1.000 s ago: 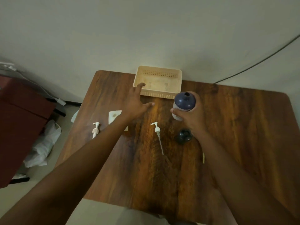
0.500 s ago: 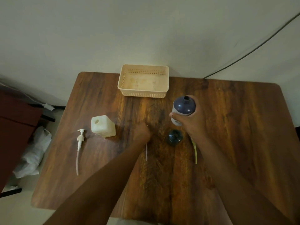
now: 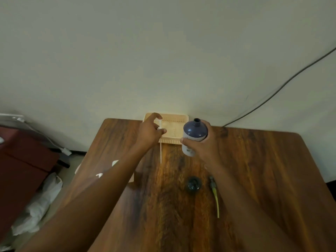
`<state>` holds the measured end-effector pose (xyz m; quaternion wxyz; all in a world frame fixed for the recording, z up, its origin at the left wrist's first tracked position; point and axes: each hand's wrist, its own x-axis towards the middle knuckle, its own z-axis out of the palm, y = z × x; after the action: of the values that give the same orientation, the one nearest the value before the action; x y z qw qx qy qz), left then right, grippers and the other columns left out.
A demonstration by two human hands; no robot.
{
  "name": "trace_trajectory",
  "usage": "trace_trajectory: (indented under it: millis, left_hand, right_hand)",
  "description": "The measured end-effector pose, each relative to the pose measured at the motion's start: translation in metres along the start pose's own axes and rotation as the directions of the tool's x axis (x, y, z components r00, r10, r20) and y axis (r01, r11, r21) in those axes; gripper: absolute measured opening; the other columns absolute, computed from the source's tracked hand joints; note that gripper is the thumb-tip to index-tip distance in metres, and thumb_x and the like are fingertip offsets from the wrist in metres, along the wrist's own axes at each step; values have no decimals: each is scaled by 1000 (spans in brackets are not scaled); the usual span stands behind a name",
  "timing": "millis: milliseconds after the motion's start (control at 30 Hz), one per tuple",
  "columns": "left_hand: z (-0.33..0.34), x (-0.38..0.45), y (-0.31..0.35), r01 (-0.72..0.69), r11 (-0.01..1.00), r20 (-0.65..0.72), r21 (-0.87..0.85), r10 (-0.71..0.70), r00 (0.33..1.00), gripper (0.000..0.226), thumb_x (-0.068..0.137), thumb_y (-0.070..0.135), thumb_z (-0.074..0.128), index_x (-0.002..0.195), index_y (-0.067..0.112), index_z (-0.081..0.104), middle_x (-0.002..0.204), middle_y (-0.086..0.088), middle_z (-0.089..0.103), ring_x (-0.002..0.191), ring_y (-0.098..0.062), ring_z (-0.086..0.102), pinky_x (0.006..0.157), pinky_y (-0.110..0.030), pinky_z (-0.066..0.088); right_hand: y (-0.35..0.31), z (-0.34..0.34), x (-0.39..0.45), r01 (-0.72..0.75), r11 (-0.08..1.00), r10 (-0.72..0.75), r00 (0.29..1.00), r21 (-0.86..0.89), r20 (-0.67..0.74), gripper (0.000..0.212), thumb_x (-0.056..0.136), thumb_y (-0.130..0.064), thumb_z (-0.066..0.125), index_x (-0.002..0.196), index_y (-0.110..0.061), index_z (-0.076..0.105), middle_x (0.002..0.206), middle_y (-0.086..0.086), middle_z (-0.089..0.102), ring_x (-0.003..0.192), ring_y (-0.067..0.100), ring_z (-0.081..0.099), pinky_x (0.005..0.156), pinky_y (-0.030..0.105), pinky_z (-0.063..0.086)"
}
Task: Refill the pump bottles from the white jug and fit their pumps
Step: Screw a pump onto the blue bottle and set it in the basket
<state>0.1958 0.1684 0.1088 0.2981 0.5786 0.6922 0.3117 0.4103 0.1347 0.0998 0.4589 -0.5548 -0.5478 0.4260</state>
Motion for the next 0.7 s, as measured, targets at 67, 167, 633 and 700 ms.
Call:
trace_trajectory:
  millis: [67,167,633,700]
  left_hand:
    - [-28,2,32,-73,996,-54,-42,70,996,42,87,19,84,120,28,58,84,8,67,72,-6,69,52,-13,48]
    - [-70,-5,82,-188,980,-130,-59,179,975,44,85,22,86,120,27,60,83,2,69,74,-13,72,64,-22,55]
    - [-192,-77,264,-568,821,-289,-58,530,797,44,81,18,89,118,20,63,70,-2,74,66,-15,78,68,-24,63]
    - [-193,-85,274,-591,804,-293,-65,551,782,44,81,16,88,117,20,62,71,-3,75,66,-15,78,67,-22,61]
  right_hand:
    - [-22,-1,2,42,999,-42,999,20,4,81,67,-22,95,133,-31,49,118,-17,59,103,-4,59,72,3,48]
    - [-57,-3,0,88,995,-88,996,49,3,79,66,-29,95,128,-40,48,116,-23,59,104,2,61,76,10,50]
    - [-131,-6,-37,273,962,-273,962,6,-24,69,67,-24,93,124,-29,55,110,-11,65,98,10,64,71,7,49]
    - [-134,-5,-41,273,962,-274,962,-23,-9,71,68,-26,93,124,-33,50,109,-16,62,97,8,61,69,3,46]
